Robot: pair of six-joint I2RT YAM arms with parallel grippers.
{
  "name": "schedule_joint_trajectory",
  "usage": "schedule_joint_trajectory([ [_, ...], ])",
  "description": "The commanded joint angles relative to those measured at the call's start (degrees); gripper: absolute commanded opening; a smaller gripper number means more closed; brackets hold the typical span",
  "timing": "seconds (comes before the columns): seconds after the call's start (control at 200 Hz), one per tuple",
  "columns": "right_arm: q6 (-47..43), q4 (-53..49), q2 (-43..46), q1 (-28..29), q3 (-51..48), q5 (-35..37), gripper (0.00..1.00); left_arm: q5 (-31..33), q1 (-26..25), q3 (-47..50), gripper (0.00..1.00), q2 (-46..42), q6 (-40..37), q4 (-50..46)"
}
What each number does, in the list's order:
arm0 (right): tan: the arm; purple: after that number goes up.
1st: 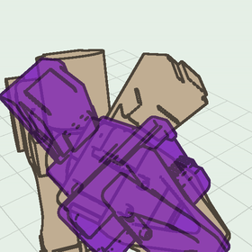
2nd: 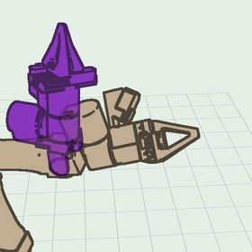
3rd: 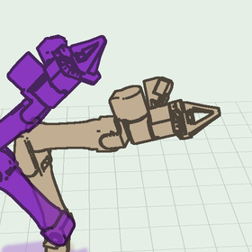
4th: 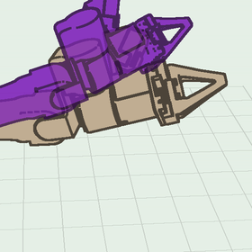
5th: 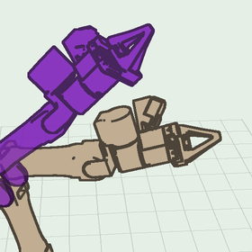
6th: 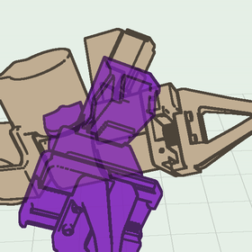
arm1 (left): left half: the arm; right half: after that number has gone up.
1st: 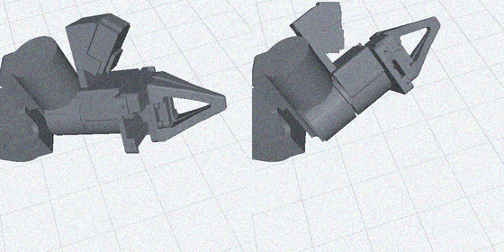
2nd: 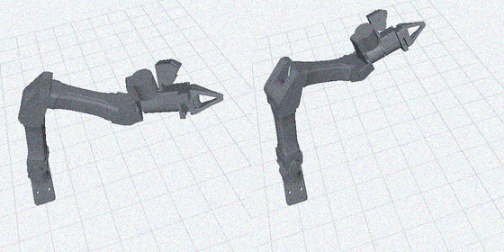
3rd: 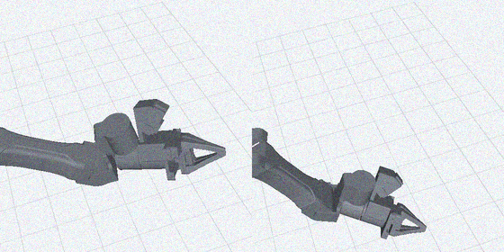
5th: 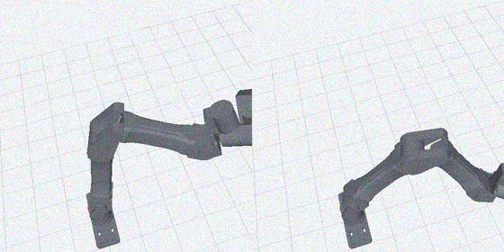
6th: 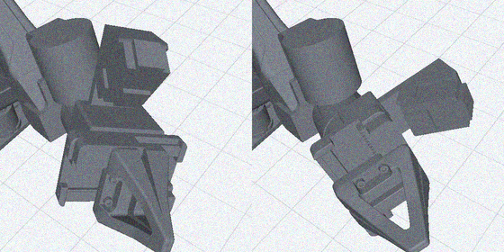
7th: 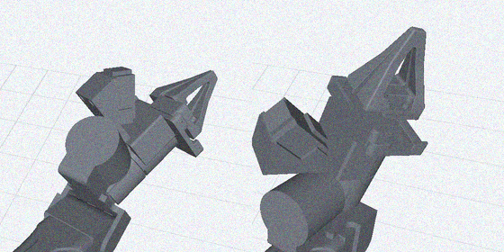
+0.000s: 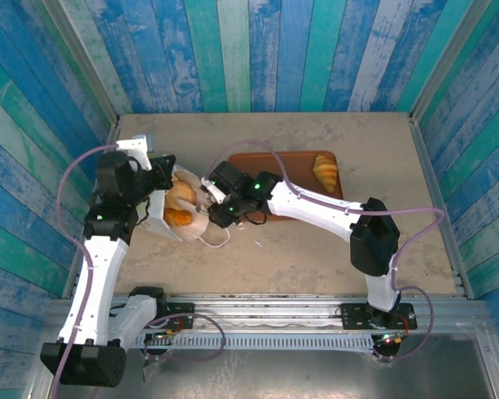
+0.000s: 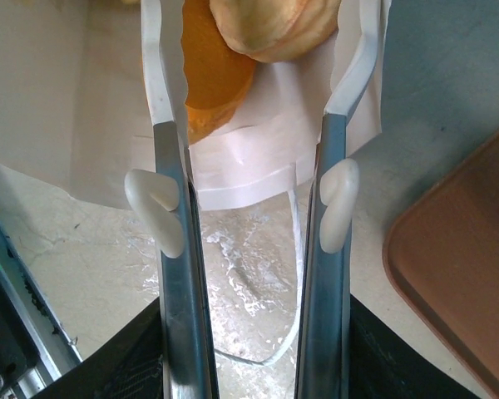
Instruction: Take the fake bread out of the paper bag
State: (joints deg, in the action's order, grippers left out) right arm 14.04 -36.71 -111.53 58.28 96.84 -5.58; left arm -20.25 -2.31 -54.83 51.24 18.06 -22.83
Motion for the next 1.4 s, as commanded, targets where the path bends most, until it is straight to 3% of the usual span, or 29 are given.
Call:
schedule_joint_trajectory([
  [0.0, 1.58, -0.75, 2.54, -0.70, -0.03, -3.99, 0.49, -1.09, 0.20, 0.69, 0.00, 0.00, 0.43, 3.14],
  [0.085, 0.15, 0.60, 4.37, -0.58, -2.35, -6.72, 0.49, -1.27, 0.22, 0.62, 0.00, 0.01, 0.59, 3.14],
  [0.225, -2.59, -0.16, 7.31, -0.59, -5.58, -2.74, 0.49, -1.28, 0.20, 0.78, 0.00, -0.09, 0.49, 3.32],
  [0.416, -13.00, -1.35, 10.27, 1.13, -9.27, -4.88, 0.50, -1.20, 0.18, 0.89, 0.00, 0.08, 0.58, 3.74],
  [0.741, -23.97, -9.14, 2.41, 2.64, -2.55, 5.14, 0.49, -2.68, 0.20, 0.67, 0.00, 0.88, 0.97, 3.88],
  [0.961, -26.82, -9.52, -1.35, 2.98, 1.43, 4.46, 0.46, -4.40, 0.20, 0.28, 0.00, 1.66, 1.10, 3.86],
  [1.152, -26.87, -9.57, -2.91, 3.25, 3.45, 3.84, 0.42, -6.64, 0.20, -1.19, 0.00, 3.48, 0.12, 1.55],
  [1.392, -25.45, -9.28, 0.40, 3.22, 1.31, 3.42, 0.27, -7.71, 0.20, -3.52, 0.00, 6.37, 1.10, -0.28],
])
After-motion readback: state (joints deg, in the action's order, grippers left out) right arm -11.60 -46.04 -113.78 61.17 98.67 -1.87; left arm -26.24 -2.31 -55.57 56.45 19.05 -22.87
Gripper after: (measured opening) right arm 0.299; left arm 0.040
